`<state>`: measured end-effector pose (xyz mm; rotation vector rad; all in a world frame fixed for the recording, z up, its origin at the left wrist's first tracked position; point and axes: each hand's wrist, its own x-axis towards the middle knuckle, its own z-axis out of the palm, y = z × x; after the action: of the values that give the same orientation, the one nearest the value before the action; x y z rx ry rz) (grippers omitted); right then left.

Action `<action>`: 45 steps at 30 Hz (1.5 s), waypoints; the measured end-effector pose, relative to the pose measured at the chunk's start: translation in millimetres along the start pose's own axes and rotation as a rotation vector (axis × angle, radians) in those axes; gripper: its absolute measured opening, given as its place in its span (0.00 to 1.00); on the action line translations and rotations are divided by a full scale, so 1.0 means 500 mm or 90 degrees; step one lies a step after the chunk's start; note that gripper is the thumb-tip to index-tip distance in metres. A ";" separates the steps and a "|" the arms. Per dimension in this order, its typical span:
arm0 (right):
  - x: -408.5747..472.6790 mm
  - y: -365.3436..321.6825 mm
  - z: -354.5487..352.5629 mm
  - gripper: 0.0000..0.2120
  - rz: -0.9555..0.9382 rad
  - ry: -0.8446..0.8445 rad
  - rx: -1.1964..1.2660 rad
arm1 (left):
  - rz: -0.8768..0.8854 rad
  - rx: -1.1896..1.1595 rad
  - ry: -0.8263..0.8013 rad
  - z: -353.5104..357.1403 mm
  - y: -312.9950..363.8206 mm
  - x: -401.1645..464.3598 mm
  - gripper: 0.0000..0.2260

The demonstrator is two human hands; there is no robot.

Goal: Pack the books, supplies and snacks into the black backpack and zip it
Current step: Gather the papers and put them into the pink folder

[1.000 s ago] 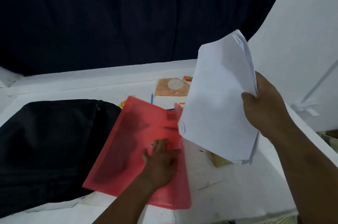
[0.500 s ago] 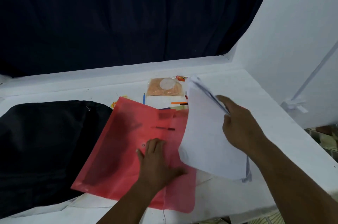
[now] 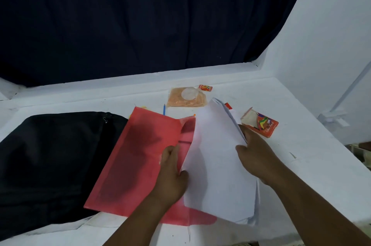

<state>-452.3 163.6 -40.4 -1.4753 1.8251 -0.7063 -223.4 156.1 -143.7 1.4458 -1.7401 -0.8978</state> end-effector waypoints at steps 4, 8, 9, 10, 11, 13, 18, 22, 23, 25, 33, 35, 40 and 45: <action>-0.003 -0.005 0.004 0.16 0.008 -0.024 0.035 | 0.033 0.019 0.011 -0.006 0.018 0.010 0.30; 0.014 -0.009 -0.003 0.16 0.040 -0.060 0.086 | 0.076 0.027 0.011 0.000 0.018 0.017 0.33; 0.021 -0.010 -0.001 0.15 0.049 -0.071 0.085 | 0.079 0.031 0.008 0.002 0.018 0.018 0.34; 0.028 -0.010 0.001 0.14 0.056 -0.080 0.084 | 0.080 0.034 0.006 0.004 0.019 0.019 0.34; 0.035 -0.010 0.005 0.13 0.061 -0.085 0.080 | 0.077 0.035 0.007 0.005 0.021 0.019 0.34; 0.042 -0.013 0.017 0.11 0.065 -0.084 0.060 | 0.073 0.028 0.010 0.008 0.025 0.021 0.33; 0.044 -0.030 0.066 0.13 0.053 -0.055 -0.023 | 0.057 -0.014 0.013 0.014 0.040 0.026 0.23; 0.043 -0.029 0.104 0.18 0.013 -0.079 0.015 | 0.068 -0.016 0.008 0.020 0.046 0.021 0.22; 0.045 -0.027 0.111 0.17 0.014 -0.090 0.038 | 0.069 -0.020 0.005 0.019 0.048 0.018 0.22; 0.047 -0.024 0.122 0.10 0.026 -0.106 0.094 | 0.056 -0.032 0.002 0.016 0.054 0.011 0.22; 0.067 0.014 0.155 0.29 0.118 -0.187 0.290 | 0.085 -0.050 -0.026 -0.008 0.059 -0.011 0.20; 0.067 0.021 0.152 0.29 0.110 -0.182 0.289 | 0.092 -0.032 0.059 -0.054 0.051 -0.009 0.17; 0.078 0.052 0.153 0.22 0.157 -0.176 0.333 | -0.158 0.212 0.229 -0.208 -0.038 0.025 0.24; 0.085 0.051 0.181 0.19 0.187 -0.188 0.375 | -0.218 0.215 0.179 -0.242 -0.055 0.014 0.17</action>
<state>-402.4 127.7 -123.5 -0.8536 1.4021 -0.7470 -107.2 135.9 -103.7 2.0292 -1.5061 -0.5445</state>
